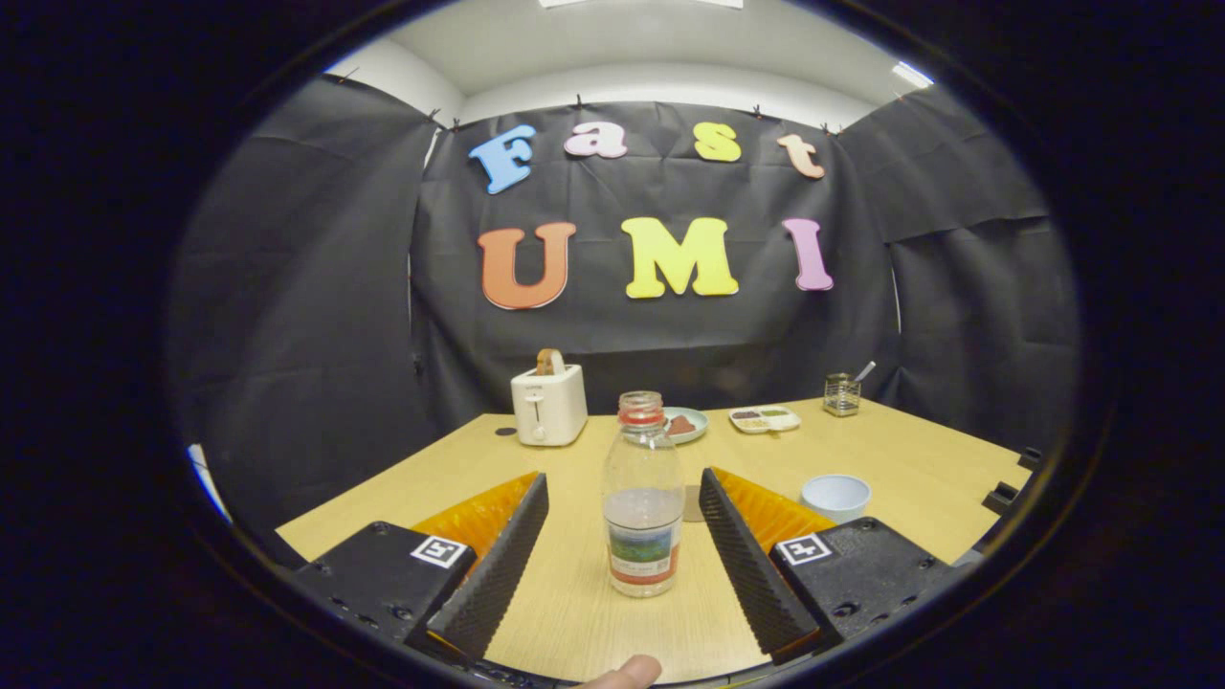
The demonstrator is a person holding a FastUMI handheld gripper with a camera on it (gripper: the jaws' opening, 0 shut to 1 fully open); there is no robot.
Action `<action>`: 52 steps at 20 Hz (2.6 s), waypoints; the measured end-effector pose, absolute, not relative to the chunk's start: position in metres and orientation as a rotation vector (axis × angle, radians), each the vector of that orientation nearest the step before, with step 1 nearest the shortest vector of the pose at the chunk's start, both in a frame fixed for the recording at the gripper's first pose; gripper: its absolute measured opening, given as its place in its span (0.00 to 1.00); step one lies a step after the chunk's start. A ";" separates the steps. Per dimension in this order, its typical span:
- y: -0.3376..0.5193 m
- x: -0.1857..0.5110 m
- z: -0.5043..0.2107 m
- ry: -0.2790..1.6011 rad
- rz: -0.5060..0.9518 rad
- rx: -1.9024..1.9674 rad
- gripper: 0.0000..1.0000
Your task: Take the bottle from table, then pour the juice into the cup, finally place the bottle on the coaster
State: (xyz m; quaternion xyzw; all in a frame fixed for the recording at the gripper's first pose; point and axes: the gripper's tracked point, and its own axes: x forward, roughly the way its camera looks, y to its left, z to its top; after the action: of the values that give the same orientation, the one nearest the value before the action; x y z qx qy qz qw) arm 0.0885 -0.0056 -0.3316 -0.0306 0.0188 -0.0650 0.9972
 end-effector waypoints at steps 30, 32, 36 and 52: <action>-0.024 0.148 -0.315 0.020 -0.172 0.087 0.79; -0.018 0.145 -0.304 0.012 -0.130 0.169 0.78; -0.010 0.146 -0.293 0.009 -0.043 0.342 0.78; -0.058 0.145 -0.272 -0.005 0.069 1.063 0.77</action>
State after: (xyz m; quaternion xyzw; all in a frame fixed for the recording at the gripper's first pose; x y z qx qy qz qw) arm 0.1447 -0.0577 -0.2721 0.5065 -0.0026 0.0328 0.8616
